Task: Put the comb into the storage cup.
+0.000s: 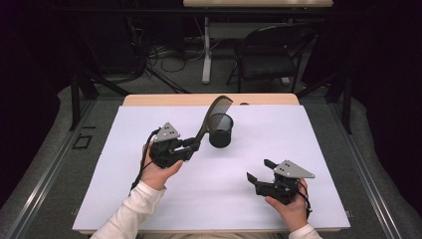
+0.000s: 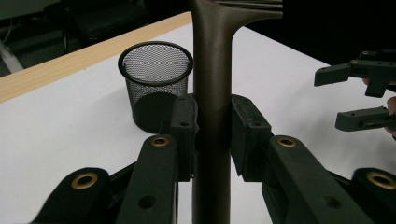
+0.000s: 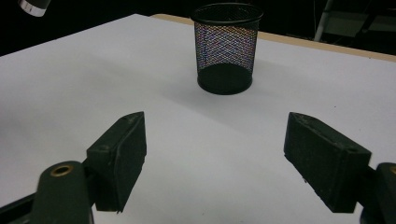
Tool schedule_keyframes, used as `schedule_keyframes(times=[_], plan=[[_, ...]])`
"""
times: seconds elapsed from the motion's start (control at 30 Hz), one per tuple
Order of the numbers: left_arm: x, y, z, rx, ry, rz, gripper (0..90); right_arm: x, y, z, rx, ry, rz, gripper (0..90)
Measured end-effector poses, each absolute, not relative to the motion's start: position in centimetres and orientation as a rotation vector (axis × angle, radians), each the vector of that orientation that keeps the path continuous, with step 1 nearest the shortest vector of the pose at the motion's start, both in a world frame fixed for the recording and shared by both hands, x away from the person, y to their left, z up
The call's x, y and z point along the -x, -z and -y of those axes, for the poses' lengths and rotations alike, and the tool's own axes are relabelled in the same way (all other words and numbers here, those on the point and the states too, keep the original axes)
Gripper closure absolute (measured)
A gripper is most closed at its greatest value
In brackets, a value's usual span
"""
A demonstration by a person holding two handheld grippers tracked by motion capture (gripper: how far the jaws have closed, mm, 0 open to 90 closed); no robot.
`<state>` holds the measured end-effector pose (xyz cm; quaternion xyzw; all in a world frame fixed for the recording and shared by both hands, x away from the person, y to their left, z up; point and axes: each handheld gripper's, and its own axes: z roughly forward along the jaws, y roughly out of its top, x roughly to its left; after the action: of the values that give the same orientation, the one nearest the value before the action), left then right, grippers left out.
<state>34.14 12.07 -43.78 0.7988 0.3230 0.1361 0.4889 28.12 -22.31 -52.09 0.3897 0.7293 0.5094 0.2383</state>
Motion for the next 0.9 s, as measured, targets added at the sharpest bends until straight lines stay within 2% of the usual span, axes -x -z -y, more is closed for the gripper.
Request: schedule_keyframes(times=[0.9], plan=[[-33.4,45.5,-12.3,-1.842,-0.415,-0.796,72.8,-28.0,51.5,21.8,-1.05,-1.484,-2.004,19.2]])
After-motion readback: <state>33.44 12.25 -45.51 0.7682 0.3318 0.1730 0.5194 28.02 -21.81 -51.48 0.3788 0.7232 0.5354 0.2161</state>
